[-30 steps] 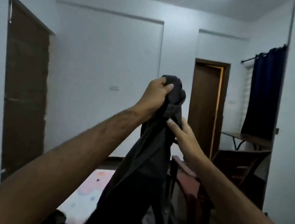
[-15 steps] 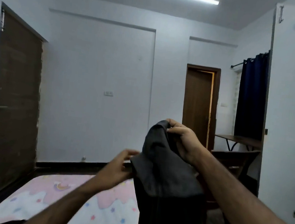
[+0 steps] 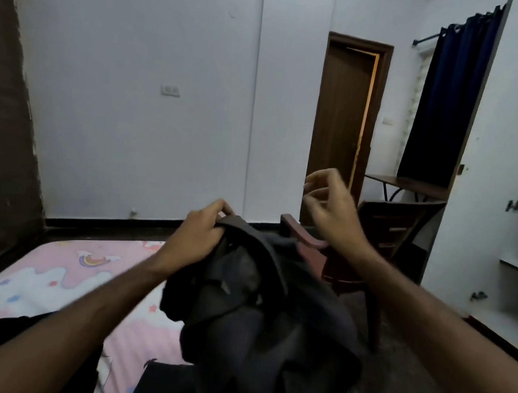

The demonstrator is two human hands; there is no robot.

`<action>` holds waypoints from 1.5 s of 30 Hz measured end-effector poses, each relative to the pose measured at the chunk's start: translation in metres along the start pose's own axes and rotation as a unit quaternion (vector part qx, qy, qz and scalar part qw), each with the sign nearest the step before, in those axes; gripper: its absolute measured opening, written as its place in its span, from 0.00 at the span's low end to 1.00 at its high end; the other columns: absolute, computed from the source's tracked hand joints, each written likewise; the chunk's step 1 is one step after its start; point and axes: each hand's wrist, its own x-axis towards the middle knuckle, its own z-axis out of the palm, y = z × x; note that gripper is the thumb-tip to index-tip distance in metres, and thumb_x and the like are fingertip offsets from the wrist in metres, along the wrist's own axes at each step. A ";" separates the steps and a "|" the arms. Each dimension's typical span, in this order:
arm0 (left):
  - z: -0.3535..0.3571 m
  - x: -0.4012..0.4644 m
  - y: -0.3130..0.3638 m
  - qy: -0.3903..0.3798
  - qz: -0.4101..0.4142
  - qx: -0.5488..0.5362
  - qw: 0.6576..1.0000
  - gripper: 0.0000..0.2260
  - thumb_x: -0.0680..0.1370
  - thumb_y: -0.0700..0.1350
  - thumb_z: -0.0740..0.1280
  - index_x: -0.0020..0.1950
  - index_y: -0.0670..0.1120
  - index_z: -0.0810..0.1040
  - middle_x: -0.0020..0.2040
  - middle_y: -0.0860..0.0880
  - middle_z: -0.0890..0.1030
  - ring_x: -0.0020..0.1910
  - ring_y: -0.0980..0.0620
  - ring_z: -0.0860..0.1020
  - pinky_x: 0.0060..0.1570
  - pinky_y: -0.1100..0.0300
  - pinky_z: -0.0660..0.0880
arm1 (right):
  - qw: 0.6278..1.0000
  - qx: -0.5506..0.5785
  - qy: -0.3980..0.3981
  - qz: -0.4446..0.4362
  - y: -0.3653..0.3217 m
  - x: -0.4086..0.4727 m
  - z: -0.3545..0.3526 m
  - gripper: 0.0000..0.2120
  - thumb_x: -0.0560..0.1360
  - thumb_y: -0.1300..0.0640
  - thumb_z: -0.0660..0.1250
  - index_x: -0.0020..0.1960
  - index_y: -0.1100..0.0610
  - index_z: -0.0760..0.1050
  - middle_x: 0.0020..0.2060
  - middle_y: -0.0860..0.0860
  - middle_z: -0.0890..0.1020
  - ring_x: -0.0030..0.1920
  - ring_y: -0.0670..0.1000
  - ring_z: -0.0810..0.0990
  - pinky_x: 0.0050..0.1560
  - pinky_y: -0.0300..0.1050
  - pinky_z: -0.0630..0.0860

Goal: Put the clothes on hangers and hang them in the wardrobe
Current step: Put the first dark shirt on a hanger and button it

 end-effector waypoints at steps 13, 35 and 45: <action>-0.037 0.039 0.034 -0.013 0.016 0.000 1.000 0.12 0.75 0.37 0.65 0.53 0.51 0.78 0.46 0.55 0.82 0.46 0.60 0.79 0.40 0.72 0.70 | 0.988 -0.027 -0.144 0.054 0.025 -0.038 0.064 0.09 0.75 0.63 0.62 0.52 0.57 0.79 0.45 0.52 0.84 0.47 0.51 0.83 0.50 0.59 0.81; -0.229 0.141 0.155 0.107 0.294 0.359 0.879 0.12 0.81 0.54 0.65 0.44 0.47 0.72 0.41 0.50 0.78 0.40 0.46 0.77 0.39 0.50 0.76 | 0.902 -0.380 -0.141 -0.151 -0.176 0.207 -0.159 0.05 0.79 0.58 0.69 0.54 0.51 0.80 0.46 0.51 0.83 0.49 0.53 0.80 0.50 0.48 0.74; -0.291 0.122 0.187 0.097 0.323 0.514 0.789 0.16 0.83 0.49 0.63 0.67 0.56 0.62 0.59 0.50 0.80 0.43 0.40 0.82 0.41 0.48 0.78 | 0.768 -0.554 -0.076 -0.313 -0.201 0.200 -0.138 0.22 0.79 0.61 0.66 0.69 0.47 0.64 0.54 0.50 0.69 0.42 0.52 0.77 0.40 0.51 0.81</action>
